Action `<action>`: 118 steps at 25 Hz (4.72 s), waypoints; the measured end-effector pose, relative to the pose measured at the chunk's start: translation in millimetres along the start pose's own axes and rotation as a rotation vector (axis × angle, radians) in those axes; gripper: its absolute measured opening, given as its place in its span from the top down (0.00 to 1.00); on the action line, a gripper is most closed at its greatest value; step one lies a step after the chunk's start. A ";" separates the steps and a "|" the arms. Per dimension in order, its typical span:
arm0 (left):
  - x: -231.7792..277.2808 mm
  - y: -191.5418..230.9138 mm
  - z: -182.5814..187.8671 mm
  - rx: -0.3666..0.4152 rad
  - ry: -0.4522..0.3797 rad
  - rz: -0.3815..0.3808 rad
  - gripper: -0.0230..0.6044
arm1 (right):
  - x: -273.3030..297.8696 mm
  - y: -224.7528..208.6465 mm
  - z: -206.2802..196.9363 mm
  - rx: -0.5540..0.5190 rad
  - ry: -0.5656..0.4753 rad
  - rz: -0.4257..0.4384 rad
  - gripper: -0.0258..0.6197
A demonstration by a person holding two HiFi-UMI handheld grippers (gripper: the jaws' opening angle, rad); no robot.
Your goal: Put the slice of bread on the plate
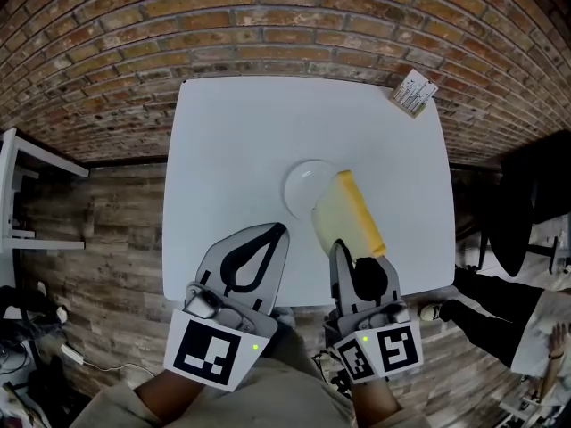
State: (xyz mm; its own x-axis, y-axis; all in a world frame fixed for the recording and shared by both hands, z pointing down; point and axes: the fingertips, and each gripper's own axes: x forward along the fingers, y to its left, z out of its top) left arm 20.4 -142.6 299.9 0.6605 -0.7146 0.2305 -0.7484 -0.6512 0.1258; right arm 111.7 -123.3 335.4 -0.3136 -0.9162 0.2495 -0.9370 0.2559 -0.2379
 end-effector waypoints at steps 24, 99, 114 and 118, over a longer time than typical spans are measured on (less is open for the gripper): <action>18.3 16.0 -6.8 -0.019 0.033 0.010 0.95 | 44.9 -18.8 -28.5 0.071 0.056 0.011 0.81; 32.8 43.3 -19.6 -0.019 0.076 0.011 0.95 | 115.1 -75.2 -125.7 0.541 0.191 -0.067 0.81; 30.6 44.4 -19.9 -0.032 0.071 0.014 0.95 | 116.3 -86.3 -131.4 0.491 0.245 -0.156 0.79; 29.0 45.6 -21.1 -0.036 0.073 0.016 0.95 | 116.4 -89.5 -136.1 0.484 0.274 -0.192 0.76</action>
State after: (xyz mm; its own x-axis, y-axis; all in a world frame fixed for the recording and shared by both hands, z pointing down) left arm 4.2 -187.6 332.7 0.6431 -0.7036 0.3022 -0.7615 -0.6292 0.1556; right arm 138.1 -210.9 513.5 -0.2336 -0.8029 0.5485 -0.8241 -0.1359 -0.5499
